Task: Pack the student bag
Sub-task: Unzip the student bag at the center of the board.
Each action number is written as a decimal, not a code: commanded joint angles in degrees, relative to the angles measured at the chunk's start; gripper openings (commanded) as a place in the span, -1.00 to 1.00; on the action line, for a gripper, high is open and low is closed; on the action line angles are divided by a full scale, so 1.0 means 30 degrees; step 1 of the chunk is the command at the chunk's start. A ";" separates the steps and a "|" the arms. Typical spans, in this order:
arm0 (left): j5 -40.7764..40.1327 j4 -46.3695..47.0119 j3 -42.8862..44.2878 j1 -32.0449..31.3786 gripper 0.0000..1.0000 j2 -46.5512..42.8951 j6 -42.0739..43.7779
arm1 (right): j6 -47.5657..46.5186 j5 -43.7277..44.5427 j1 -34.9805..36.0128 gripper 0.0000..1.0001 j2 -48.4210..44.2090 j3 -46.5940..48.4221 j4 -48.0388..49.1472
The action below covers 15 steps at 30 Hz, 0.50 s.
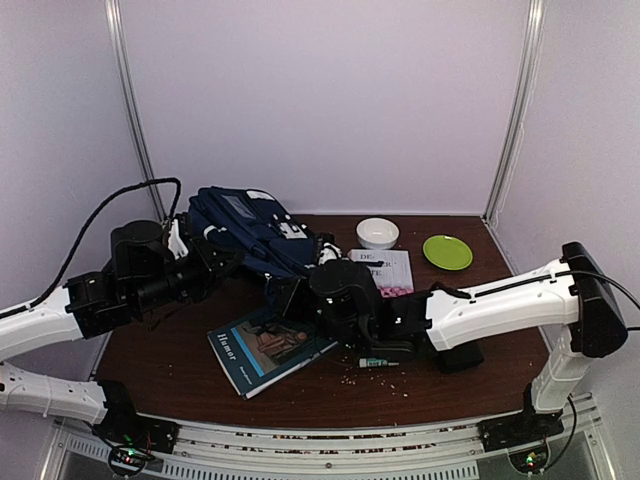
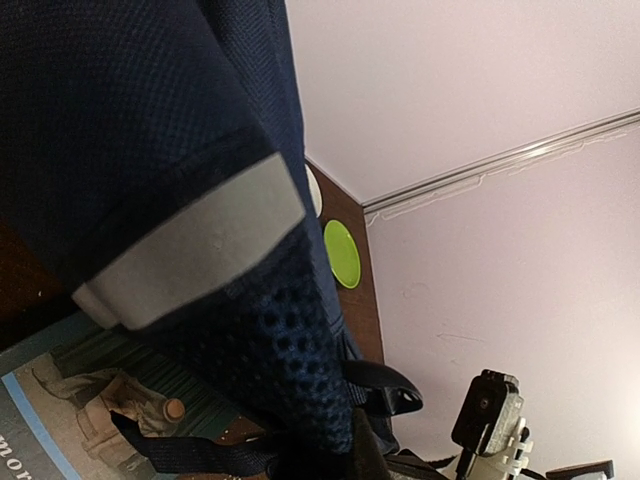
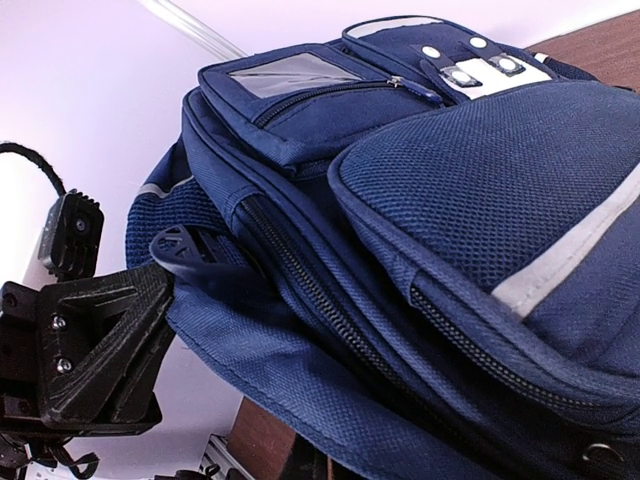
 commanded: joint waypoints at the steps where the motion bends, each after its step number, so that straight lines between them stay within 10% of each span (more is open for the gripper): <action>1: -0.1179 0.2283 0.0901 -0.0149 -1.00 -0.1310 0.0500 | 0.0131 0.1267 -0.0326 -1.00 -0.1111 -0.1361 -0.0946; 15: -0.1928 0.1643 0.0839 0.0466 -1.00 -0.1940 0.1285 | 0.0666 0.1176 -0.0174 -1.00 -0.3640 -0.4481 -0.1767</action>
